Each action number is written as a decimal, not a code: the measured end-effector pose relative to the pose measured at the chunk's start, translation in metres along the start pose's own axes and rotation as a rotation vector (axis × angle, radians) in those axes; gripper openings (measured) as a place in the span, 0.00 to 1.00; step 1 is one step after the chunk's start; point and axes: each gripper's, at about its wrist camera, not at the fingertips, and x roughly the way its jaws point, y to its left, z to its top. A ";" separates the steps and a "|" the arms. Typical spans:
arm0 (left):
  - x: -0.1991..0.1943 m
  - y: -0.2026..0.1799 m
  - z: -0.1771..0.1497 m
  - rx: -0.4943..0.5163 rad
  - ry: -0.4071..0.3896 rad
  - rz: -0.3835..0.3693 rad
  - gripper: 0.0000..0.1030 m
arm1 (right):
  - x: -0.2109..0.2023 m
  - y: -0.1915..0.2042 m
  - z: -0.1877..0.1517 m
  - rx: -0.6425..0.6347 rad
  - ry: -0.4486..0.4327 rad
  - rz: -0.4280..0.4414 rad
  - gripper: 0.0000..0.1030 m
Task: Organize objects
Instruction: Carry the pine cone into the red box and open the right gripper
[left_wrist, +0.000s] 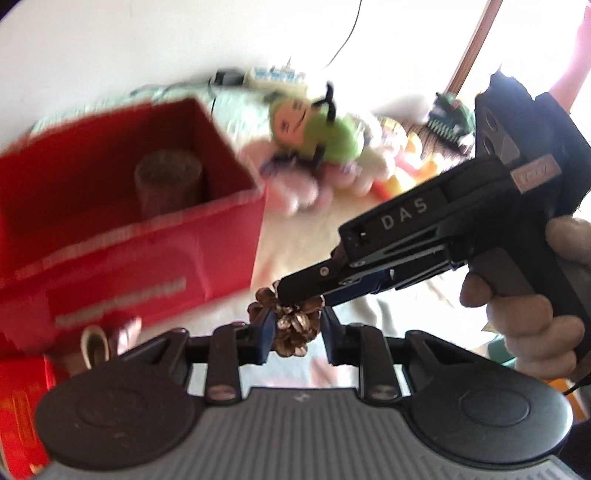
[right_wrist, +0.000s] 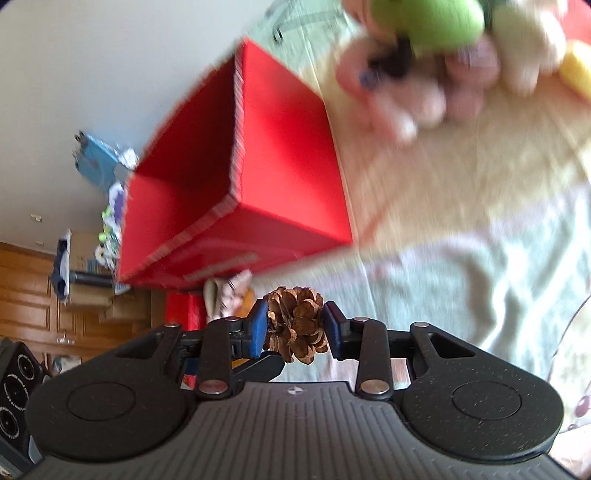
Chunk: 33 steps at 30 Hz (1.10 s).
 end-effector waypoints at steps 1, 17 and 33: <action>-0.004 0.000 0.006 0.003 -0.020 -0.012 0.23 | -0.008 0.006 0.003 -0.008 -0.022 0.000 0.34; -0.035 0.059 0.076 -0.011 -0.197 -0.046 0.23 | 0.002 0.101 0.076 -0.306 -0.135 -0.091 0.34; 0.023 0.107 0.049 -0.147 -0.062 -0.089 0.22 | 0.112 0.136 0.081 -0.681 0.205 -0.511 0.34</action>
